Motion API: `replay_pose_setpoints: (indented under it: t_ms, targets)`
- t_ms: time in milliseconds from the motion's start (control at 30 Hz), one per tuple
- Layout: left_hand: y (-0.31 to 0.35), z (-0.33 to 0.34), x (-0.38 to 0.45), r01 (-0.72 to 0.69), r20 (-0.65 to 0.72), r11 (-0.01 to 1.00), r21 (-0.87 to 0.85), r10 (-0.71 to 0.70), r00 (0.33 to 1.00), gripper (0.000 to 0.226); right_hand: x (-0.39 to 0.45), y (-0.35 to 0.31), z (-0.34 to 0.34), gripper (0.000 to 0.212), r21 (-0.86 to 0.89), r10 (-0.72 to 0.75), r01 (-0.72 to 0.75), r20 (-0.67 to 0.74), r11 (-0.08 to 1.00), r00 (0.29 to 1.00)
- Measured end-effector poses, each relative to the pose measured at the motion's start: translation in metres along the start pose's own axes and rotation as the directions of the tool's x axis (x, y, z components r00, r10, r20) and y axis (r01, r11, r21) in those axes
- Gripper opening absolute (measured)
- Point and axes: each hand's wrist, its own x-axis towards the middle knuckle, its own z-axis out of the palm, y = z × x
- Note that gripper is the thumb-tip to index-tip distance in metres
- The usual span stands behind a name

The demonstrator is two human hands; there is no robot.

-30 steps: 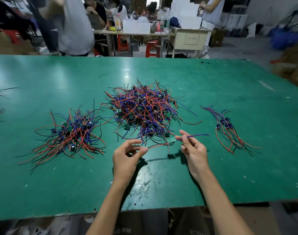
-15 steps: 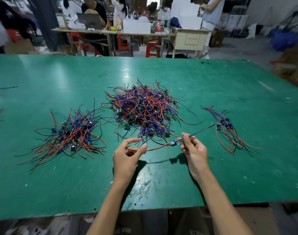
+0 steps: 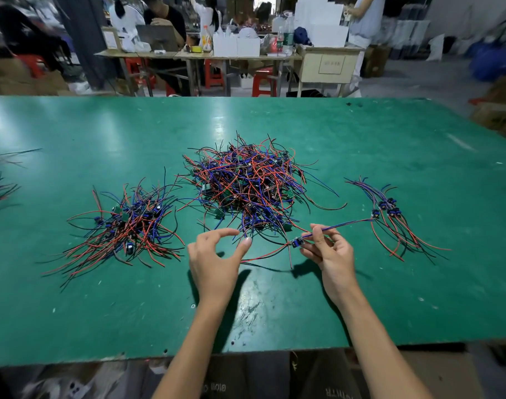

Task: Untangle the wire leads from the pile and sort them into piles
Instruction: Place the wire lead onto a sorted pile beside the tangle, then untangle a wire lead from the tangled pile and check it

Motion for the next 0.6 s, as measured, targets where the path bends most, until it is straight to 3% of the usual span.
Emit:
replay_pose_setpoints:
  t_ms: [100,167,267,433,600]
  targets:
    - [0.006,0.008,-0.006,-0.228,0.137,0.967,0.115,0.212,0.968,0.021,0.000,0.000,-0.001,0.025,-0.015,-0.004,0.004,-0.005,1.000,1.000]
    - [0.003,0.014,-0.013,-0.263,0.253,0.958,0.114,0.227,0.940,0.020,0.000,0.000,-0.001,0.025,-0.018,0.001,-0.001,-0.008,1.000,1.000]
    - [-0.006,0.016,-0.018,-0.236,0.270,0.965,0.110,0.200,0.942,0.008,0.001,0.000,-0.001,0.027,-0.018,-0.005,0.005,-0.031,1.000,1.000]
    - [-0.011,0.014,-0.015,-0.155,0.241,0.985,0.071,0.134,0.961,0.019,0.000,0.003,0.004,0.021,-0.061,-0.053,0.050,-0.053,0.997,0.997]
    - [-0.011,0.012,-0.015,0.004,0.272,0.983,-0.184,0.047,0.961,0.004,0.013,-0.007,0.007,0.015,-0.043,-0.033,0.026,-0.175,0.999,0.984]
